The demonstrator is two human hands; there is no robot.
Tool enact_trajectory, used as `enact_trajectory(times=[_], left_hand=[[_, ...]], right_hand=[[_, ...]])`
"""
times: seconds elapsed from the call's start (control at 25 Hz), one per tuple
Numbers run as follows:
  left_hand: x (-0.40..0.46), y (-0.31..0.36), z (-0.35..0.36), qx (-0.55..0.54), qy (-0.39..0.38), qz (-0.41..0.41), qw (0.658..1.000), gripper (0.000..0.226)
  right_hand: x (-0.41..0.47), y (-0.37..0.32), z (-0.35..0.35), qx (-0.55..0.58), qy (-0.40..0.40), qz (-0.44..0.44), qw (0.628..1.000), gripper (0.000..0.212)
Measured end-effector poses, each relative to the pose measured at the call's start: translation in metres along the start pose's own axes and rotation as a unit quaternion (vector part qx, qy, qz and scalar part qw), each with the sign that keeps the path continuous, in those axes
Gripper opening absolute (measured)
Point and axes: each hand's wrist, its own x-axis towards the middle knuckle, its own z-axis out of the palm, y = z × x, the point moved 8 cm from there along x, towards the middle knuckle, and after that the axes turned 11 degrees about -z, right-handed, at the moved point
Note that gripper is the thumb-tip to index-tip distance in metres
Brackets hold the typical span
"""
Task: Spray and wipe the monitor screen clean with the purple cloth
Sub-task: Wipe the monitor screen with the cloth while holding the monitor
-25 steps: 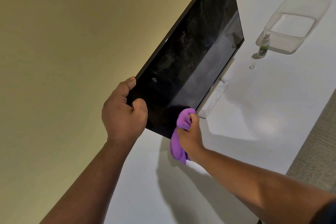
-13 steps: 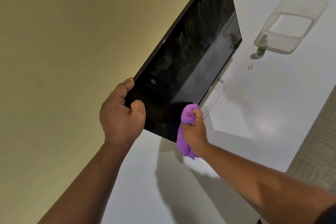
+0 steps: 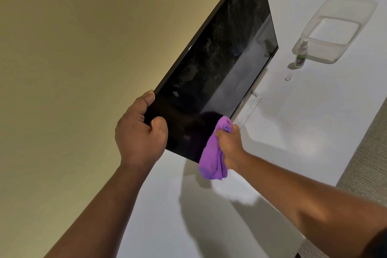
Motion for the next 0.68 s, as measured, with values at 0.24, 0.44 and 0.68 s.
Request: enact_trajectory(times=[0.24,0.44,0.68], left_hand=[[0.003,-0.001,-0.001,0.011,0.0,-0.004,1.0,0.061],[0.003,-0.002,0.0,0.002,0.0,-0.012,1.0,0.06],[-0.003,0.01,0.001,0.099,-0.005,0.049,0.994,0.065]], right_hand=[[-0.04,-0.083,0.051,0.002,-0.116,-0.243,0.963,0.057],[-0.027,-0.038,0.024,-0.012,-0.079,-0.131,0.988,0.043],[-0.032,-0.089,0.047,-0.011,-0.101,-0.232,0.968,0.045]])
